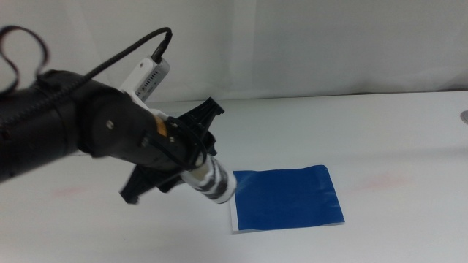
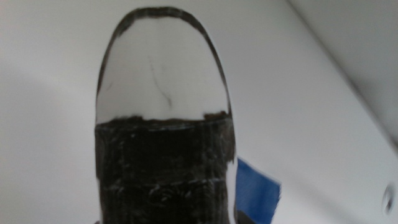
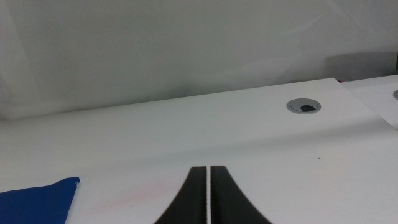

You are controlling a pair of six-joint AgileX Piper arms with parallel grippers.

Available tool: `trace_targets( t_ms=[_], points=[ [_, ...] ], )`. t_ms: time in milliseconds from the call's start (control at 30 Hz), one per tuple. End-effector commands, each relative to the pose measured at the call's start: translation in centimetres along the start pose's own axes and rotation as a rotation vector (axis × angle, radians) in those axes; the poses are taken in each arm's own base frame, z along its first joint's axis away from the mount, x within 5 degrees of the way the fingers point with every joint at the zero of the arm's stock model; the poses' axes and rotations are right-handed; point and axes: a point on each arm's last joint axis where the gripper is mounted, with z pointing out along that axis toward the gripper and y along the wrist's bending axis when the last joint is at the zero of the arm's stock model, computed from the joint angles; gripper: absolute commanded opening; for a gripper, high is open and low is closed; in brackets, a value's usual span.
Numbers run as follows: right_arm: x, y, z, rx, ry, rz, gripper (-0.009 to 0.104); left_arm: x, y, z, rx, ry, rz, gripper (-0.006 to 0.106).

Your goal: Use one arm to grab the shoe from the table and place it on the mat.

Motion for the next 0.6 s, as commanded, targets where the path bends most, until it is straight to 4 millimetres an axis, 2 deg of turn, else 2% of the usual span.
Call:
trace_targets(
  t_ms=[0,133,300,400,567],
  points=[
    [1.3,-0.2,0.2,0.012,0.033,-0.017,-0.003,0.9,-0.5,-0.4,0.013,-0.042,-0.115,-0.003],
    [1.3,-0.2,0.2,0.012,0.033,-0.017,-0.003,2.5,-1.4,-0.8,-0.062,-0.097,-0.256,-0.003],
    [1.3,-0.2,0.2,0.012,0.033,-0.017,-0.003,3.8,-4.9,-1.0,-0.239,-0.128,-0.273,-0.003],
    [1.3,-0.2,0.2,0.012,0.035,-0.017,-0.003,4.1,-7.4,-0.8,-0.23,-0.138,-0.251,-0.003],
    [1.3,-0.2,0.2,0.012,0.035,-0.017,-0.003,5.4,-10.6,0.6,-0.185,-0.13,-0.344,-0.003]
  ],
)
